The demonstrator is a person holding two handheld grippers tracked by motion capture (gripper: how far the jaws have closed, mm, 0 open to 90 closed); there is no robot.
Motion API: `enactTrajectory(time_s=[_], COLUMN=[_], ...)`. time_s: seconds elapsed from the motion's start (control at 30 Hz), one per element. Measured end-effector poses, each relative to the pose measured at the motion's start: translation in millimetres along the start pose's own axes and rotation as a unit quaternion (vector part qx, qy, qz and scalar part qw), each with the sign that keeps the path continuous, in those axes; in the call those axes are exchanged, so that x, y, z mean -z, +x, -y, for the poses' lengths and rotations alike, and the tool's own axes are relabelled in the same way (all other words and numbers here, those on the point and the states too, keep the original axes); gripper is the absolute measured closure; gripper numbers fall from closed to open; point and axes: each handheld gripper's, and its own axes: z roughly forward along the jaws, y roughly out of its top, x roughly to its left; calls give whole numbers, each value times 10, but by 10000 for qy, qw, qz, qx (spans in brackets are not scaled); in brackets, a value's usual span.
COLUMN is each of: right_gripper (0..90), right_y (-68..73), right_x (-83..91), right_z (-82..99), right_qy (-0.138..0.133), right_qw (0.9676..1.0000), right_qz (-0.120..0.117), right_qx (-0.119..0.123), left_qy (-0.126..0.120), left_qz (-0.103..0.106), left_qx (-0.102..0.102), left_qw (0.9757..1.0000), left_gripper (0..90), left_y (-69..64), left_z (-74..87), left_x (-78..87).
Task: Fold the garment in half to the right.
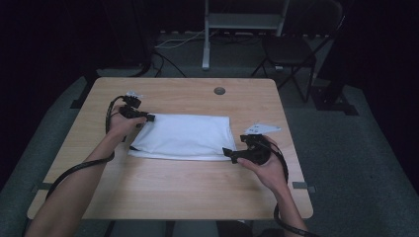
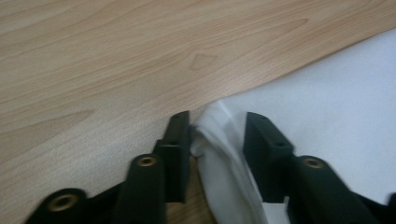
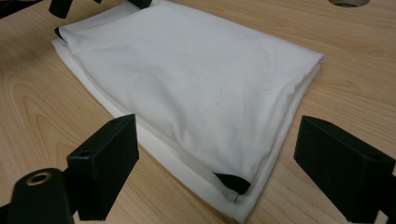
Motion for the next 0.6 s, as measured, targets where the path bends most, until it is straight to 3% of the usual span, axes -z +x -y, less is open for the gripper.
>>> enactTrajectory(time_s=[0.17, 0.33, 0.6], right_gripper=[133, 133, 133], right_y=[24, 79, 218], right_x=[-35, -70, -198], right_z=[-12, -49, -167], right_qy=[38, 85, 173], right_qw=[10000, 9998, 9989], right_qz=[-13, -85, -220], right_qx=[53, 140, 375], left_qy=[-61, -182, -379], left_qz=[-46, 202, 255], left_qx=[358, 653, 395], left_qw=[9993, 9975, 9982], left_gripper=[796, 840, 845], left_y=[-4, 22, -42], left_z=[22, 31, -25], left_x=[1, 29, 237])
